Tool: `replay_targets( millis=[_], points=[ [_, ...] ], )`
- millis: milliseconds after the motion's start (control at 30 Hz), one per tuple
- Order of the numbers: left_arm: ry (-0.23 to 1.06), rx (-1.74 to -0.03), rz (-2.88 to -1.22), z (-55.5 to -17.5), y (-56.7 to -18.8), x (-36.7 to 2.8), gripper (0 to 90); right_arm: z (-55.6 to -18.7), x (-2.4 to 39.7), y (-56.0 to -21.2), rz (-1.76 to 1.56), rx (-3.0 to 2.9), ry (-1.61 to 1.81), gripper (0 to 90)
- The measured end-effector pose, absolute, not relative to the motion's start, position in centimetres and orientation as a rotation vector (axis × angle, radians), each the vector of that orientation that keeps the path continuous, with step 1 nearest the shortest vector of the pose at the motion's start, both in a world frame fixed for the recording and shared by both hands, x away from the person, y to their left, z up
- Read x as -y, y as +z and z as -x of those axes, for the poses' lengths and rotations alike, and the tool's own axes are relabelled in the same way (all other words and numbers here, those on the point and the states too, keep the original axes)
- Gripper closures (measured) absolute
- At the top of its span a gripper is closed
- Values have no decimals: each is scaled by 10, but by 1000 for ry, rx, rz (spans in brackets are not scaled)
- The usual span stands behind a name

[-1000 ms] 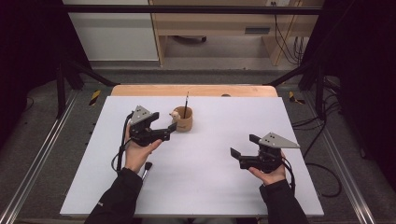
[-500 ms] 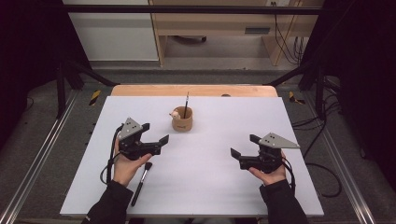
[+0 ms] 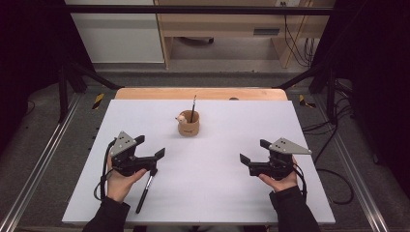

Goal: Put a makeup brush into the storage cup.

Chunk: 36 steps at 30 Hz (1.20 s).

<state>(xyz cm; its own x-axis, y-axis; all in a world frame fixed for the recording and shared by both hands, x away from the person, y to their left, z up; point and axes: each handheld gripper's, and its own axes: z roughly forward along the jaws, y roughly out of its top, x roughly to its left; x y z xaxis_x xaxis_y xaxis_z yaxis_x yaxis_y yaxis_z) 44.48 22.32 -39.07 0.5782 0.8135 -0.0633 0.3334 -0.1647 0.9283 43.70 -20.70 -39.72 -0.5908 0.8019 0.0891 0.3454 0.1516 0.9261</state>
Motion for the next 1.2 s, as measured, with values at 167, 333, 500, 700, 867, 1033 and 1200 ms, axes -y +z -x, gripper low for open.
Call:
replay_targets(
  millis=[167, 333, 500, 700, 867, 1033, 1200],
  points=[
    [565, -969, -1746, -440, -397, -231, 110, -437, 209, -397, -1090, -2008, 1429, 89],
    [568, -988, -1756, -438, -404, -236, 109, -437, 209, -398, -1100, -2004, 1427, 88],
    [567, -1013, -1762, -435, -407, -243, 107, -437, 209, -398, -1095, -2010, 1424, 89],
    [560, -1042, -1749, -432, -407, -252, 108, -436, 210, -397, -1100, -2005, 1424, 89],
    [559, -1066, -1766, -431, -410, -255, 107, -435, 210, -398, -1105, -2009, 1419, 88],
    [551, -1098, -1785, -430, -414, -258, 108, -435, 208, -399, -1094, -2019, 1412, 89],
    [545, -1122, -1832, -429, -423, -259, 108, -435, 207, -399, -1094, -2027, 1406, 89]
  ],
)
